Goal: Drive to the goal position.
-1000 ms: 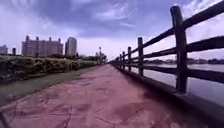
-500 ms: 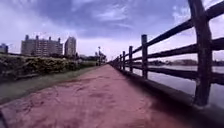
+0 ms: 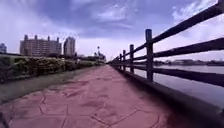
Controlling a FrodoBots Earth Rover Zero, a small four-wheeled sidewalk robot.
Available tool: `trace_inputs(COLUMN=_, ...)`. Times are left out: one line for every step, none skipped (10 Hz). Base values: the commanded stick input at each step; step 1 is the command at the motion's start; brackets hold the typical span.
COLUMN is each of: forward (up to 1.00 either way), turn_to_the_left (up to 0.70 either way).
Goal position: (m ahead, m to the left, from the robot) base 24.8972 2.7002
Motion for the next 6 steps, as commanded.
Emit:
trace_inputs(forward=0.91, turn_to_the_left=0.00)
trace_inputs(forward=0.91, turn_to_the_left=0.00)
trace_inputs(forward=0.91, turn_to_the_left=0.00)
trace_inputs(forward=0.91, turn_to_the_left=0.00)
trace_inputs(forward=0.91, turn_to_the_left=0.00)
trace_inputs(forward=0.91, turn_to_the_left=0.00)
